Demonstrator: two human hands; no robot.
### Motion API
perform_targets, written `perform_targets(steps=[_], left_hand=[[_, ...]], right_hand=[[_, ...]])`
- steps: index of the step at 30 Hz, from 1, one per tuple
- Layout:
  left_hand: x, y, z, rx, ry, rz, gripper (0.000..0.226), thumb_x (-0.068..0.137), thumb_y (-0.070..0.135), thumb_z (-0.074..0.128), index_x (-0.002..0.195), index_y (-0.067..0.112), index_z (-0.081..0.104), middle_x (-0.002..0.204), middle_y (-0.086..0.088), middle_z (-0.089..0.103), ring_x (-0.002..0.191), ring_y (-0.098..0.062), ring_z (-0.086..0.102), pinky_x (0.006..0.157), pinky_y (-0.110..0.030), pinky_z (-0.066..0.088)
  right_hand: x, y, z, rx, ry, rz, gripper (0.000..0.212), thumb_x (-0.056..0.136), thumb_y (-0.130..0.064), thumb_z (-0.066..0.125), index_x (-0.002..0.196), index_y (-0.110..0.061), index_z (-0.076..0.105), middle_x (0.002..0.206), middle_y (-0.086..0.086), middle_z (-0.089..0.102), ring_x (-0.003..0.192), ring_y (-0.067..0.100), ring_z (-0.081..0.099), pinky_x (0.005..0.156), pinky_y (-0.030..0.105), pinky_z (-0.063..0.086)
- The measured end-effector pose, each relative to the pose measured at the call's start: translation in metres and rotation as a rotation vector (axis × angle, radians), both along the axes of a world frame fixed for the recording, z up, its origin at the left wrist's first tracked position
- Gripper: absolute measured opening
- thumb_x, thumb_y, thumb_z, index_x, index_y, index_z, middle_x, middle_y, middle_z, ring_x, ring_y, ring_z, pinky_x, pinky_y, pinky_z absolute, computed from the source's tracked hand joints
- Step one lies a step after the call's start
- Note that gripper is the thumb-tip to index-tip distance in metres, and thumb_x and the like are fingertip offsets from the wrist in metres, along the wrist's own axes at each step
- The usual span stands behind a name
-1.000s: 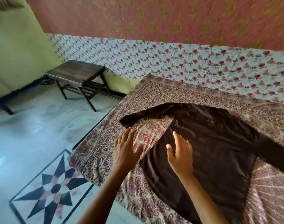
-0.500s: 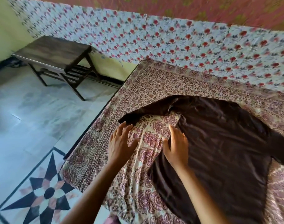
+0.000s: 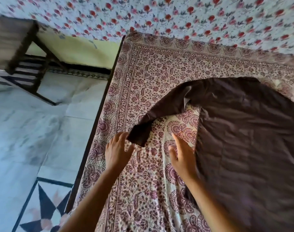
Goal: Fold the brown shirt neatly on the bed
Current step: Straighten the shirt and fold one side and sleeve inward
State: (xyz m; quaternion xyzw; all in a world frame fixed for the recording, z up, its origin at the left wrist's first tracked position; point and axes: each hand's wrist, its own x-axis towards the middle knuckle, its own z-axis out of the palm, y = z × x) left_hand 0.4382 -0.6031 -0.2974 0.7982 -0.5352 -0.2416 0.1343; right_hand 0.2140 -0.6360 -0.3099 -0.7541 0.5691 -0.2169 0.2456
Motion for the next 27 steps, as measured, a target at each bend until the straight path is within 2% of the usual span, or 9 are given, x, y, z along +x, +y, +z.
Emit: perform_targets(steps=[3,6,11,14,16,17,20,23,27], left_hand=[[0.016,-0.028,-0.040,0.093,0.019,0.038,0.052,0.089,0.035,0.058,0.136,0.024,0.040,0.138,-0.002,0.044,0.100,-0.017,0.055,0.074,-0.034,0.052],[0.020,-0.050,-0.079,0.134,0.035,0.146,0.051,0.087,0.035,0.061,0.134,0.026,0.041,0.131,-0.006,0.045,0.081,-0.012,0.052,0.056,-0.024,0.043],[0.020,-0.075,-0.122,0.230,0.070,0.165,0.054,0.084,0.033,0.065,0.133,0.025,0.042,0.125,-0.005,0.050,0.096,-0.019,0.056,0.074,-0.036,0.050],[0.021,-0.087,-0.128,0.224,0.082,0.142,0.041,0.085,0.021,0.063,0.124,0.027,0.055,0.110,-0.005,0.064,0.081,-0.016,0.058,0.060,-0.023,0.043],[0.020,-0.088,-0.123,0.033,0.029,0.142,0.026,0.085,0.014,0.062,0.111,0.021,0.066,0.097,-0.005,0.066,0.068,-0.012,0.052,0.048,-0.017,0.031],[0.021,-0.087,-0.118,-0.120,0.000,0.148,0.021,0.084,0.011,0.063,0.102,0.019,0.069,0.091,-0.005,0.065,0.063,-0.011,0.049,0.045,-0.015,0.026],[0.026,-0.075,-0.107,-0.472,-0.040,0.114,0.019,0.077,0.007,0.064,0.090,0.018,0.073,0.084,-0.003,0.060,0.065,-0.011,0.048,0.048,-0.014,0.032],[0.037,-0.057,-0.128,-0.272,-0.061,0.012,0.026,0.077,0.001,0.065,0.094,0.019,0.074,0.099,-0.006,0.056,0.086,-0.018,0.051,0.068,-0.031,0.048],[0.048,-0.053,-0.145,-0.041,0.073,0.234,0.022,0.087,0.009,0.059,0.104,0.017,0.069,0.114,-0.006,0.053,0.091,-0.010,0.048,0.072,-0.032,0.053]], right_hand=[[0.018,-0.018,-0.037,0.024,0.014,-0.018,0.050,0.090,-0.028,0.040,0.133,-0.005,0.046,0.132,0.010,0.054,0.120,0.018,0.052,0.102,0.031,0.041],[0.029,-0.037,-0.069,0.077,0.016,-0.036,0.052,0.089,-0.031,0.037,0.134,-0.007,0.045,0.132,0.009,0.054,0.120,0.019,0.052,0.100,0.031,0.043],[0.040,-0.058,-0.108,0.117,-0.010,-0.043,0.052,0.090,-0.032,0.038,0.137,-0.010,0.042,0.135,0.007,0.051,0.121,0.016,0.049,0.100,0.027,0.041],[0.052,-0.069,-0.122,0.229,-0.049,-0.041,0.048,0.093,-0.029,0.043,0.137,-0.011,0.041,0.133,0.006,0.053,0.109,0.011,0.056,0.087,0.022,0.048],[0.065,-0.076,-0.123,0.438,-0.168,-0.105,0.047,0.096,-0.032,0.044,0.137,-0.010,0.040,0.125,0.005,0.057,0.078,-0.003,0.057,0.063,0.009,0.044],[0.072,-0.081,-0.122,0.555,-0.266,-0.150,0.049,0.096,-0.038,0.043,0.136,-0.010,0.041,0.121,0.006,0.058,0.073,-0.002,0.055,0.060,0.010,0.042],[0.093,-0.096,-0.116,0.957,-0.685,-0.334,0.059,0.095,-0.050,0.036,0.138,-0.011,0.039,0.128,0.014,0.056,0.101,0.016,0.058,0.087,0.027,0.044],[0.121,-0.113,-0.114,1.234,-1.101,-0.525,0.062,0.090,-0.054,0.043,0.136,-0.013,0.039,0.129,0.010,0.052,0.103,0.018,0.058,0.089,0.029,0.046],[0.155,-0.120,-0.131,1.197,-1.019,-0.753,0.027,0.088,-0.024,0.061,0.112,-0.014,0.052,0.123,0.006,0.056,0.098,0.019,0.056,0.069,0.024,0.049]])
